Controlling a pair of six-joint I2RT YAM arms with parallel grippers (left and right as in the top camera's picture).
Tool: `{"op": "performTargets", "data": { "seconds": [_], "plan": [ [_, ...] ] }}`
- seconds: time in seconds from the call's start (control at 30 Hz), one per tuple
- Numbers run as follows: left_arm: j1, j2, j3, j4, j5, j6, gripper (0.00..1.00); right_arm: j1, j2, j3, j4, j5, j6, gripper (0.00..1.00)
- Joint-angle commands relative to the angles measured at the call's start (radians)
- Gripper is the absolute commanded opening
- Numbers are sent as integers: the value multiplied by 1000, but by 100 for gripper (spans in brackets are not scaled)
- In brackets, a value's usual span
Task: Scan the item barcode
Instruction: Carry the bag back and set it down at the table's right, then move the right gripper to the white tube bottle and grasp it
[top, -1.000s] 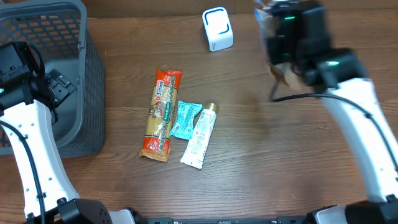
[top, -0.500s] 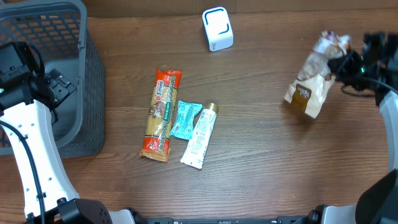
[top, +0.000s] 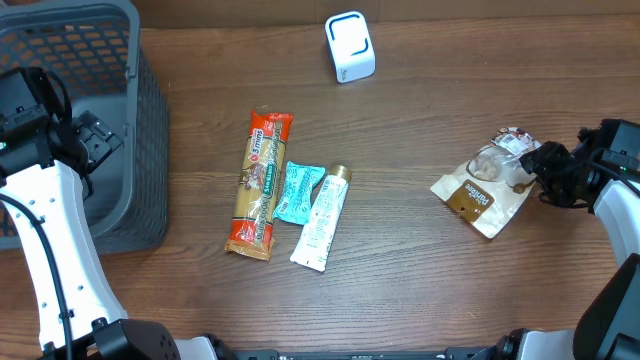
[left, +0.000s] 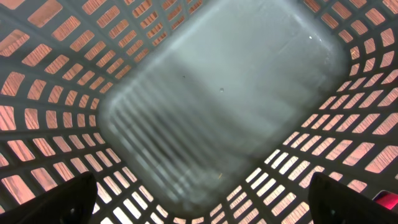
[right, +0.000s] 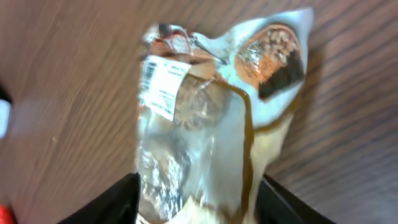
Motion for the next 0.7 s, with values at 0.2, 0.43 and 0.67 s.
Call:
{"op": "performTargets", "data": {
  "seconds": [0.2, 0.43, 0.67],
  "plan": [
    [-2, 3, -5, -3, 9, -17, 99, 46, -9, 289, -293, -29, -37, 98],
    [-2, 3, -5, -3, 9, -17, 100, 206, -7, 374, -422, -201, -187, 100],
    [-2, 3, -5, -3, 9, -17, 100, 452, -6, 369, -431, -197, -214, 100]
  ]
}}
